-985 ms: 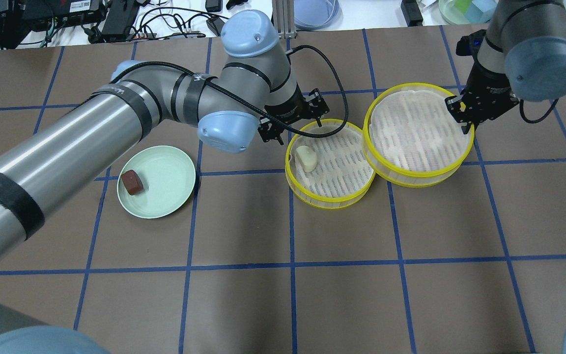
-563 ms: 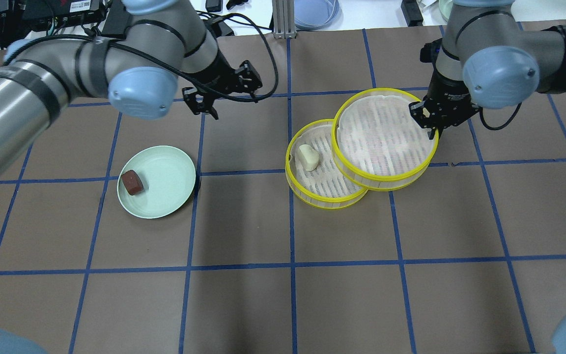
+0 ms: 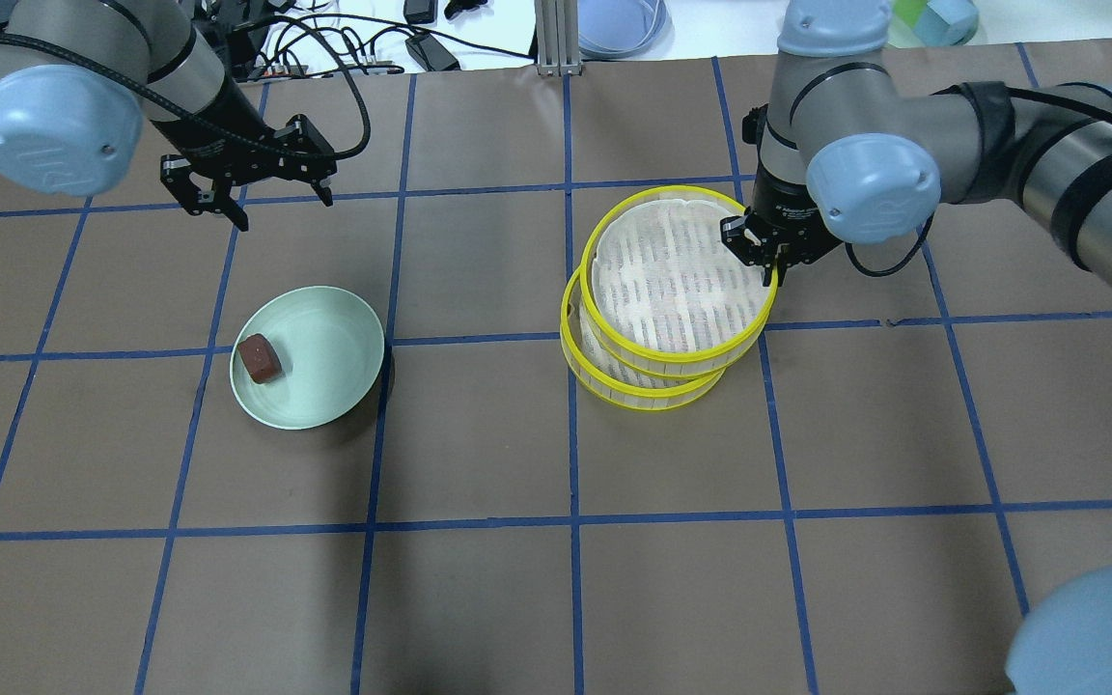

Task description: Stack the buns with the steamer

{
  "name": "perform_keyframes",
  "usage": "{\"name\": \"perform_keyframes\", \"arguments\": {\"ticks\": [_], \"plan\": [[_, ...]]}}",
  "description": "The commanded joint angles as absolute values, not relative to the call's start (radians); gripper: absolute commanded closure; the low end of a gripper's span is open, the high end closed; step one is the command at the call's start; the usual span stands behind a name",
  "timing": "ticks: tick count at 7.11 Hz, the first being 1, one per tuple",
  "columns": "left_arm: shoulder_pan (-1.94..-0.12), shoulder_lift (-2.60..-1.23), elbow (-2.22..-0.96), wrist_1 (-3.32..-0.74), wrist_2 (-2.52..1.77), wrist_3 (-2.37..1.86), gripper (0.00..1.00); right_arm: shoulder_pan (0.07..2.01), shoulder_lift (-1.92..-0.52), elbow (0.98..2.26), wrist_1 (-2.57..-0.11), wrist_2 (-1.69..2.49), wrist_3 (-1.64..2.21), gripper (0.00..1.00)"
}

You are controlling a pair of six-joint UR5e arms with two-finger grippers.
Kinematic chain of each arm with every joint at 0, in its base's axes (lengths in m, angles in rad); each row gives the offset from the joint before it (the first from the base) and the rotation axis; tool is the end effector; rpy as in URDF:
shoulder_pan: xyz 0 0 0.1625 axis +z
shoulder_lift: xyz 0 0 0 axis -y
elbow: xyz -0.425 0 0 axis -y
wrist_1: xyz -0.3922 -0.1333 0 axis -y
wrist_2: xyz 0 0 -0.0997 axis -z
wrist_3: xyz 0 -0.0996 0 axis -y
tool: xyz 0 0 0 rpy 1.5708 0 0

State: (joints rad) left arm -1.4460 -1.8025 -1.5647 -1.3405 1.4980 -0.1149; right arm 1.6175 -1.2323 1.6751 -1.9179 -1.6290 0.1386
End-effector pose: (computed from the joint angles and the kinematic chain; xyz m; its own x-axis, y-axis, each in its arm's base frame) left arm -0.0673 -0.5930 0.3895 -0.9688 -0.2367 0.0728 -0.2371 0.9715 0.0037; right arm 0.1547 -0.5787 0.2868 -0.9938 0.0857 0.0706 0.0917 0.9920 0.0866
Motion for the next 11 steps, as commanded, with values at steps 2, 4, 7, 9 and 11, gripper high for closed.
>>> {"name": "perform_keyframes", "arguments": {"ticks": [2,4,7,9,11], "plan": [[-1.421,-1.789,-1.568,-1.367,1.519,-0.106,0.0,1.653,-1.21,1.675,-1.951,-1.609,0.198,0.88],[-1.392,-1.802,-1.619,-1.37,1.598,-0.072,0.0,1.66,-1.207,1.675,-1.945,-1.659,0.184,0.88],[-1.301,-1.865,-1.727,-1.264,1.588,-0.063,0.0,1.669,-1.209,1.692,-1.939,-1.671,0.186,0.88],[-1.299,-1.939,-1.749,-1.16,1.592,-0.067,0.0,1.683,-1.216,1.709,-1.947,-1.672,0.186,0.88],[-1.299,-1.973,-1.772,-1.161,1.589,-0.081,0.0,1.683,-1.223,1.704,-1.953,-1.692,0.183,0.88]]}}
